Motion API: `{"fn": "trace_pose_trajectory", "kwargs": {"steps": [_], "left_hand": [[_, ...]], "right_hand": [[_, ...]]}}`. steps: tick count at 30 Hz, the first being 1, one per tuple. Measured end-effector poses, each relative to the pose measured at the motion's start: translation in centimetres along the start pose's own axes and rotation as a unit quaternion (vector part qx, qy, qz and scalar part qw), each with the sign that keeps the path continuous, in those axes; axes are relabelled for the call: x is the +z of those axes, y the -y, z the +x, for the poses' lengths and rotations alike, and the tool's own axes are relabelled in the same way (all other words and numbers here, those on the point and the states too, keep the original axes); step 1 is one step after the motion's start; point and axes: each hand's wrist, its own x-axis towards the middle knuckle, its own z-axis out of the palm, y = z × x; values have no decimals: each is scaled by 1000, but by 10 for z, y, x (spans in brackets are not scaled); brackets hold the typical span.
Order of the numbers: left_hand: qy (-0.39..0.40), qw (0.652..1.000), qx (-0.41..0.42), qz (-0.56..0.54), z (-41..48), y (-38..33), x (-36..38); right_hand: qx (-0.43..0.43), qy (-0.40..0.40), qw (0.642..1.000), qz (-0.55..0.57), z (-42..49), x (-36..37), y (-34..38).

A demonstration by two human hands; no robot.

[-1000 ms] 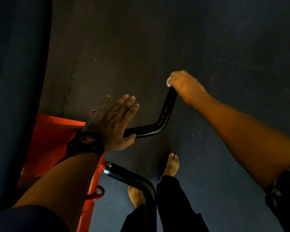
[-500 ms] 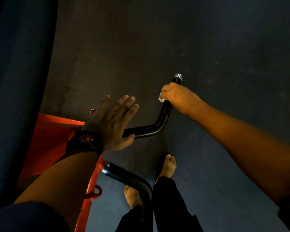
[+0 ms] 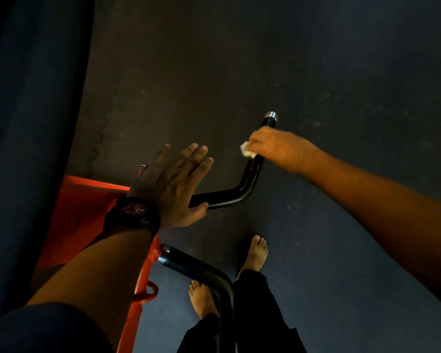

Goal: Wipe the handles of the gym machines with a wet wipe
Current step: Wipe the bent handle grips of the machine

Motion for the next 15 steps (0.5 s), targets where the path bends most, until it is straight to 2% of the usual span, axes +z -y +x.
{"fn": "trace_pose_trajectory", "kwargs": {"steps": [3, 5, 7, 9, 11, 12, 15], "left_hand": [[-6, 1000, 4, -3, 0, 0, 0], [-9, 1000, 3, -6, 0, 0, -1], [-7, 1000, 3, -6, 0, 0, -1], [-3, 1000, 3, -5, 0, -1, -2], [-4, 1000, 1, -6, 0, -1, -1], [-4, 1000, 3, -6, 0, -1, -1], [-7, 1000, 7, -6, -1, 0, -1]], "right_hand": [[127, -33, 991, -36, 7, 2, -13], [141, -33, 988, -45, 9, 8, -7], [112, -38, 990, -78, 10, 9, -7], [161, -69, 980, -91, 14, 4, -19], [226, -58, 966, -108, 18, 1, -20], [217, -36, 968, -123, 21, 4, -16], [104, 44, 981, -155, 34, 10, -7]]}}
